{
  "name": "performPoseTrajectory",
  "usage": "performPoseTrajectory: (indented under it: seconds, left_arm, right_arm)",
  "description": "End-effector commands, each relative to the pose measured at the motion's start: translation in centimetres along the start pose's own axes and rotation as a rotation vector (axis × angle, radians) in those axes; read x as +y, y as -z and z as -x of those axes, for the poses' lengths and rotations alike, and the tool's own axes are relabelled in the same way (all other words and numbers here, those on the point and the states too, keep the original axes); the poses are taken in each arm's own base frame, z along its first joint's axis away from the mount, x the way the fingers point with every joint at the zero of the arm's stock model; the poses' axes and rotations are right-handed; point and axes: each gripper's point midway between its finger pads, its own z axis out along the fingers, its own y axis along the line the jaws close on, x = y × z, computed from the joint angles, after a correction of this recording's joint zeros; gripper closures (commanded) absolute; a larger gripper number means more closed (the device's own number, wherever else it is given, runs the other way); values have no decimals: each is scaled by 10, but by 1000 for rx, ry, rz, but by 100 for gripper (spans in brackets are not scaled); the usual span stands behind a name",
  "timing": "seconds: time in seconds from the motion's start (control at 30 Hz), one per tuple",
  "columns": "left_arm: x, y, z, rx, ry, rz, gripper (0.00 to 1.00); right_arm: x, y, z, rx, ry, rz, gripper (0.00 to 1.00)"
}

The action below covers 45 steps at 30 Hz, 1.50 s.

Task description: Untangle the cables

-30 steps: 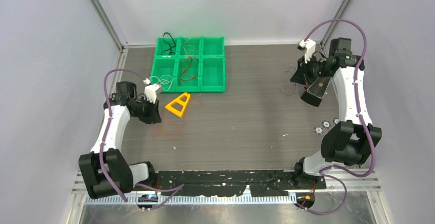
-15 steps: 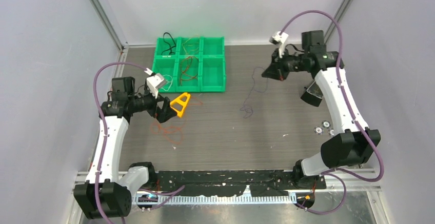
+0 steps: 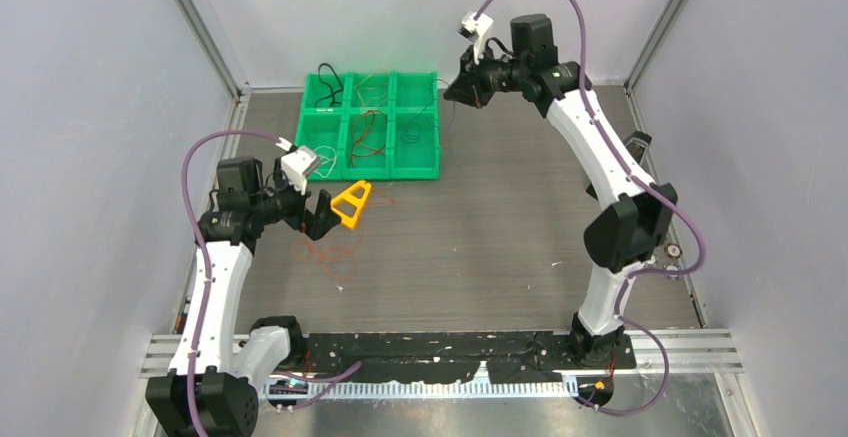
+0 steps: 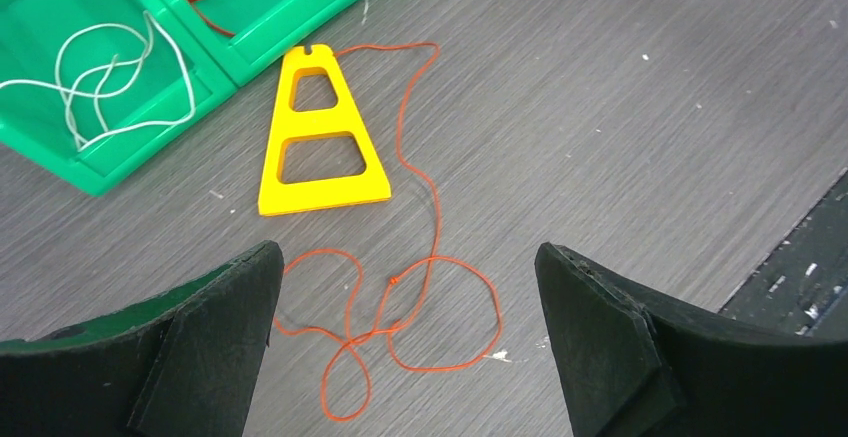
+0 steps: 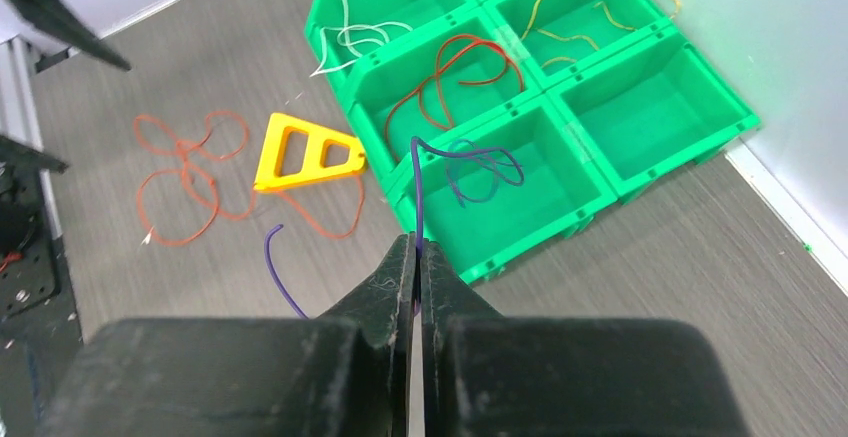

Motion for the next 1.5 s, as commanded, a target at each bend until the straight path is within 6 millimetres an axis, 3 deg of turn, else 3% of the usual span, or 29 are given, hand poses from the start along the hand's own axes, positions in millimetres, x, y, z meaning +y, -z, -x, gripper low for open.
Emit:
performPoseTrajectory:
  seconds: [0.0,0.1,0.3,0.5,0.63,0.73,0.93,1.03,1.17,1.3,1.47]
  left_arm:
    - [17,1,7,-26,-43,86,1]
    - [21,0,8,-30,-35,108,0]
    - [23,-1,4,-21,-7,119,0]
    - [26,-3,0,-9,11,124,1]
    - [29,-3,-3,5,22,137,0]
    - [31,-2,-5,12,36,144,0]
    - [29,-1,-10,26,49,144,1]
    - [29,0,-13,41,53,145,0]
    - [31,-1,-19,81,54,141,0]
    - [40,-4,-46,225,25,129,0]
    - [50,-7,-78,397,-152,31,0]
  right_arm:
    - [-14,-24,24,-51,11,-27,95]
    - [-22,-47,15,-23,4,-29,94]
    - [-42,-89,-29,78,28,-78,94]
    - [-52,-135,-99,230,55,-120,95]
    - [-49,-162,-131,281,94,-126,95]
    - [-50,-180,-144,285,146,-165,95]
    - [-72,-198,-168,309,234,-301,95]
    - [-69,-201,-168,316,252,-295,88]
    - [-60,-186,-154,305,242,-291,65]
    - [-53,-162,-125,272,231,-308,53]
    - [-25,-129,-74,184,185,-240,27]
